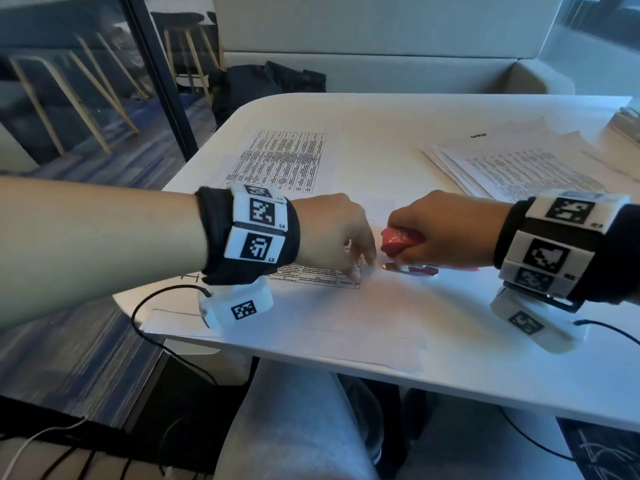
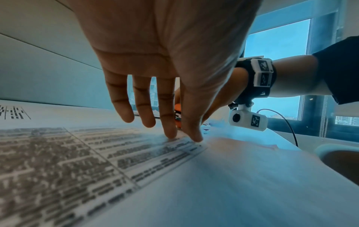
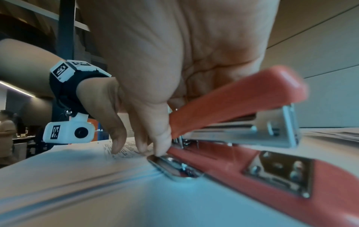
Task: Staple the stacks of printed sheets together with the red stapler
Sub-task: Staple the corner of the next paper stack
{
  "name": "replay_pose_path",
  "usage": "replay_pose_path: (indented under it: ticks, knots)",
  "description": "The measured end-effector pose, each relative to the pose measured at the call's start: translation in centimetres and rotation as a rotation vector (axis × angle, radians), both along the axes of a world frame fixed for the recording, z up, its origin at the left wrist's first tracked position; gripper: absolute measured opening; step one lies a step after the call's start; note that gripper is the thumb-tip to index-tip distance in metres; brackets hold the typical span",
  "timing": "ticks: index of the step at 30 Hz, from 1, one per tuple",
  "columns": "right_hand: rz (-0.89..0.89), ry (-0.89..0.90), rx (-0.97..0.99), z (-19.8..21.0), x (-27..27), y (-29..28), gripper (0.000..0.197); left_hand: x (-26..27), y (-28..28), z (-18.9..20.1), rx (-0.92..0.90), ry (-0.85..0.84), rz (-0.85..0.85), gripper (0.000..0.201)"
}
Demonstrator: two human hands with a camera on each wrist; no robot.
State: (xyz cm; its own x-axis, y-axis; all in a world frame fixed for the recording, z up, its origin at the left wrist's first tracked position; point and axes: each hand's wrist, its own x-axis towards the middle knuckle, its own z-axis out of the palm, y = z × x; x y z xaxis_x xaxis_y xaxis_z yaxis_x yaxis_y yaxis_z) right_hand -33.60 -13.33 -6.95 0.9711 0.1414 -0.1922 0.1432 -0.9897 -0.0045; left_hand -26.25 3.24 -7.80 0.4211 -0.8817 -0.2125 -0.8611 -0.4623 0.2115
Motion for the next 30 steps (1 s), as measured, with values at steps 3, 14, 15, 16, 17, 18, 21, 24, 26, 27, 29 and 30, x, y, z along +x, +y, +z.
replay_pose_path:
  ticks: [3,14,15,16,17,18,21,24,26,27,29,30]
  knots:
    - [0.016,0.016,-0.093,-0.06,-0.04,0.01,0.026,-0.38,-0.13,-0.35,-0.007,0.014,-0.023,0.030]
    - [0.083,0.023,-0.229,-0.16,0.07,-0.08,0.038,-0.24,-0.51,-0.81,-0.024,-0.043,-0.017,0.026]
    - [0.088,0.018,-0.238,-0.19,0.11,-0.11,0.038,-0.23,-0.52,-0.86,-0.029,-0.051,-0.020,0.025]
    - [0.091,0.014,-0.245,-0.22,0.15,-0.14,0.038,-0.21,-0.53,-0.90,-0.029,-0.055,-0.022,0.023]
    - [0.094,0.010,-0.250,-0.26,0.19,-0.16,0.038,-0.20,-0.50,-0.89,-0.027,-0.056,-0.025,0.021]
    - [0.096,0.007,-0.254,-0.28,0.21,-0.17,0.037,-0.19,-0.48,-0.89,-0.025,-0.055,-0.027,0.020]
    - [0.103,0.004,-0.264,-0.32,0.32,-0.19,0.037,-0.15,-0.36,-0.86,-0.027,-0.063,-0.040,0.016]
    - [0.113,0.000,-0.274,-0.30,0.43,-0.24,0.038,-0.12,-0.28,-0.78,-0.016,-0.076,-0.056,0.015]
    - [0.117,-0.008,-0.276,-0.33,0.47,-0.25,0.038,-0.09,-0.27,-0.78,-0.015,-0.072,-0.062,0.015]
    - [0.119,-0.012,-0.278,-0.34,0.48,-0.25,0.038,-0.10,-0.25,-0.79,-0.016,-0.068,-0.063,0.016]
    - [0.121,-0.018,-0.277,-0.38,0.51,-0.24,0.037,-0.10,-0.28,-0.80,-0.014,-0.055,-0.065,0.016]
    - [0.120,-0.017,-0.274,-0.39,0.50,-0.22,0.037,-0.09,-0.30,-0.79,-0.012,-0.047,-0.066,0.015]
